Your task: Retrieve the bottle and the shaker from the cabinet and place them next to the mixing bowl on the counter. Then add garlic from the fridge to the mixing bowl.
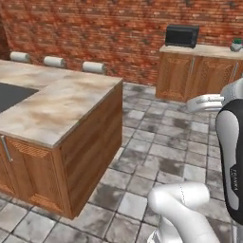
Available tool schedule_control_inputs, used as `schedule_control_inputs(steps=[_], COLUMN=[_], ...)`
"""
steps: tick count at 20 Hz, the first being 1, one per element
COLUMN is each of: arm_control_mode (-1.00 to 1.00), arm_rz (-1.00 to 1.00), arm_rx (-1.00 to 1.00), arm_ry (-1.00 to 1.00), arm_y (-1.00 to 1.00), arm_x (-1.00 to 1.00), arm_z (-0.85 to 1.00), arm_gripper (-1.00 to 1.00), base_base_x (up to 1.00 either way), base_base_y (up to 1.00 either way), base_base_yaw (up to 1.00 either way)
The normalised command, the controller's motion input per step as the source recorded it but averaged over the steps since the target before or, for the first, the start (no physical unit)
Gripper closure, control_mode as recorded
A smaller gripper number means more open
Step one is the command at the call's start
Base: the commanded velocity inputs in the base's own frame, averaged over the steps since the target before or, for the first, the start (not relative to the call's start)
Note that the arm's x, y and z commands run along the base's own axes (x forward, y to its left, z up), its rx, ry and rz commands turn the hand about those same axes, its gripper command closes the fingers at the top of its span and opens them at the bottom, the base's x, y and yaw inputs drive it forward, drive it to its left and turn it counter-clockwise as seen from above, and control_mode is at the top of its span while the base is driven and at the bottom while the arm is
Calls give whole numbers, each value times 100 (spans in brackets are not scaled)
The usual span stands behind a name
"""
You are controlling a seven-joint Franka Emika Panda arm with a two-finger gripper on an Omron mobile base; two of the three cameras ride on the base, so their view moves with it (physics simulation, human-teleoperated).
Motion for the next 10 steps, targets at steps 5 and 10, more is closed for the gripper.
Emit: schedule_control_inputs(steps=[5,10], arm_control_mode=[100,100], arm_rz=[0,0], arm_rx=[0,0], arm_ry=[0,0], arm_y=[0,0], arm_x=[0,0], arm_z=[0,0], arm_gripper=[-100,-100], base_base_x=[91,87], base_base_y=[59,66], base_base_yaw=[-62,-51])
